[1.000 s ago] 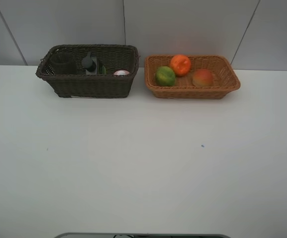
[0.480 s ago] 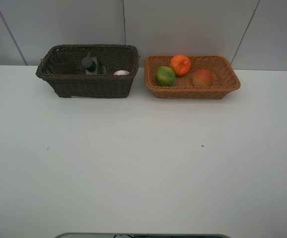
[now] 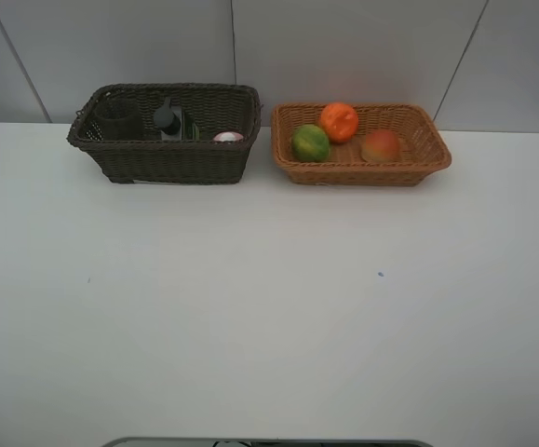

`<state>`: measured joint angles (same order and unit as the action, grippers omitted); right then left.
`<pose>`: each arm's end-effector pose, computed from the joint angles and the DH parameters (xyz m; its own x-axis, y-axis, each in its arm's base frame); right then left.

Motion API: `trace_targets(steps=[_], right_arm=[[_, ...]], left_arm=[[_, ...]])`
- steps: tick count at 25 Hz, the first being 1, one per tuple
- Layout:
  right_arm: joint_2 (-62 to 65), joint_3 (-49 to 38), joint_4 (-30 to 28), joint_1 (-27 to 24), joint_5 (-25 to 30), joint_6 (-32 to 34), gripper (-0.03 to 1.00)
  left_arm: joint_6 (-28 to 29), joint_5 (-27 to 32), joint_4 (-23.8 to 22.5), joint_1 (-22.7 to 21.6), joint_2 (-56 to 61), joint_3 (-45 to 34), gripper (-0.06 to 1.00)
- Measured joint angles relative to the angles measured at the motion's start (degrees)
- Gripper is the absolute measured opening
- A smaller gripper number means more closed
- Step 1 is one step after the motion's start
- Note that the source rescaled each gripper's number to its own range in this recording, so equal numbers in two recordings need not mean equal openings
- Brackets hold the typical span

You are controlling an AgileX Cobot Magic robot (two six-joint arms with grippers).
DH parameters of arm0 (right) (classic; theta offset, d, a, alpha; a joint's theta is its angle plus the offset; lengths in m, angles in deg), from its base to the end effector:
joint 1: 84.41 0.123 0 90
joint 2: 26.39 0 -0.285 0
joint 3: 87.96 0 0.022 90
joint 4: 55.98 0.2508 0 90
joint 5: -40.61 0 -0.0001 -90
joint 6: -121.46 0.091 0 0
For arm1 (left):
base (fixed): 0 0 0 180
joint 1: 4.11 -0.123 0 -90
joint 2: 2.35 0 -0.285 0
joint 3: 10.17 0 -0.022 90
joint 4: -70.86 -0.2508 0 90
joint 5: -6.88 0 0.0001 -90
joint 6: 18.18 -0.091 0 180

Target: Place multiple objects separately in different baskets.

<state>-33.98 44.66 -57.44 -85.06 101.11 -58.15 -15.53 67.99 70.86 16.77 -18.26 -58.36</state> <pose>-0.0077 -0.0019 0.2834 -0.4301 -0.0009 -0.9028 0.0289 0.9995 -0.0147 0.0151 -0.0058 0.2779 -0.5546 0.1621 -0.8162 0.3311 0.9428 -0.0378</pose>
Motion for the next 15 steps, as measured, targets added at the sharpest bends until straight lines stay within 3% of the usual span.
trace_targets(steps=[15], right_arm=[[0.0,0.0,0.0,0.0,0.0,0.0,1.0]], left_arm=[[-0.4,0.0,0.6,0.0,8.5,-0.2,1.0]])
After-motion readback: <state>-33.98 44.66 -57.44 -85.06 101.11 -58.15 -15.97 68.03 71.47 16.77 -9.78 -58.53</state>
